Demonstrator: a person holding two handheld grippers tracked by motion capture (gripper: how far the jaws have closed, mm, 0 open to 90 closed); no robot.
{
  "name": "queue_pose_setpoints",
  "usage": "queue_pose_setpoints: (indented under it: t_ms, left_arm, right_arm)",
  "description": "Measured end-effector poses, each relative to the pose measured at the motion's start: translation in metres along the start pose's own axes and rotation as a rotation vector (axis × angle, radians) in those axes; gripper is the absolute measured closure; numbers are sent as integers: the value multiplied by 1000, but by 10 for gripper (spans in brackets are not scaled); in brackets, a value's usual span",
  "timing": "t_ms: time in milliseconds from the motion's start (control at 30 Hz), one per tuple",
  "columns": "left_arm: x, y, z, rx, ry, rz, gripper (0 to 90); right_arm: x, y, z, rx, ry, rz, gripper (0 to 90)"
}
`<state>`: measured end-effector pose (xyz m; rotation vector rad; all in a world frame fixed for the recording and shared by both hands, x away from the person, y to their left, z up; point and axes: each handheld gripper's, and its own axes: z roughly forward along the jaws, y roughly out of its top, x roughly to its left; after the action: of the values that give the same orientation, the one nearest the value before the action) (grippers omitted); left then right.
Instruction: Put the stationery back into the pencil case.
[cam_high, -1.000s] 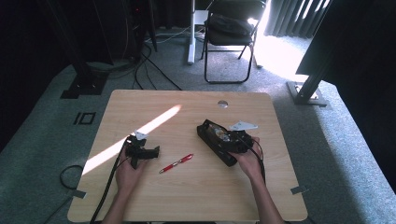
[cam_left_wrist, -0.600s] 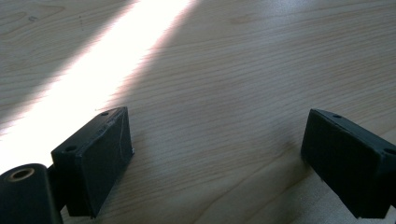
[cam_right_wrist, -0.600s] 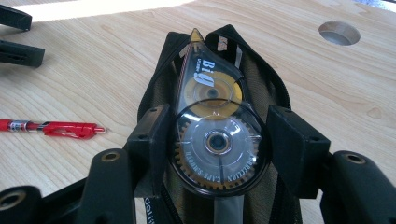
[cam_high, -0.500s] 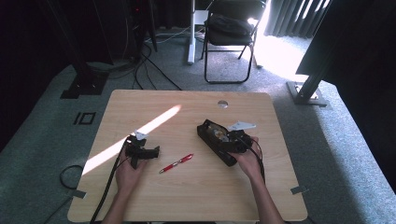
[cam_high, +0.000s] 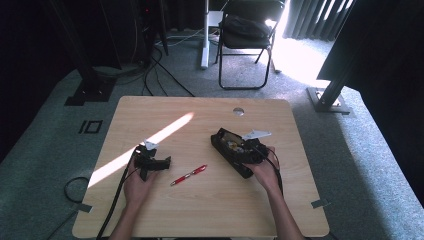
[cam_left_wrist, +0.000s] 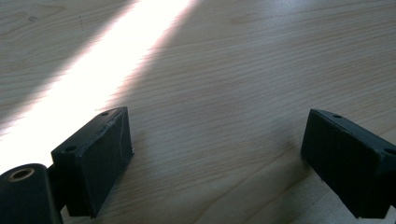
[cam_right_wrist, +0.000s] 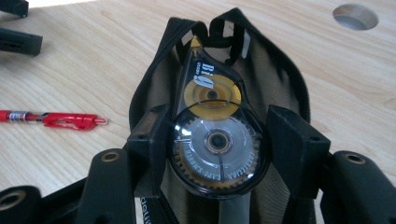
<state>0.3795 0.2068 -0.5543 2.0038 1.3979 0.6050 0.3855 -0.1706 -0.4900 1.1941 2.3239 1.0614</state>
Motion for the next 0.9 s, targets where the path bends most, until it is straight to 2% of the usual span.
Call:
queue_pose_setpoints:
  t_ms: [500,733,900]
  left_arm:
    - [0,0,0,0,0,1,89]
    - [0,0,0,0,-1,1,89]
    - [0,0,0,0,-1,2,89]
  right_arm:
    - [0,0,-1,5,38,20,403]
    - [2,3,-12,-37,50,15,392]
    - [9,7,-20,-77,50,-11,419]
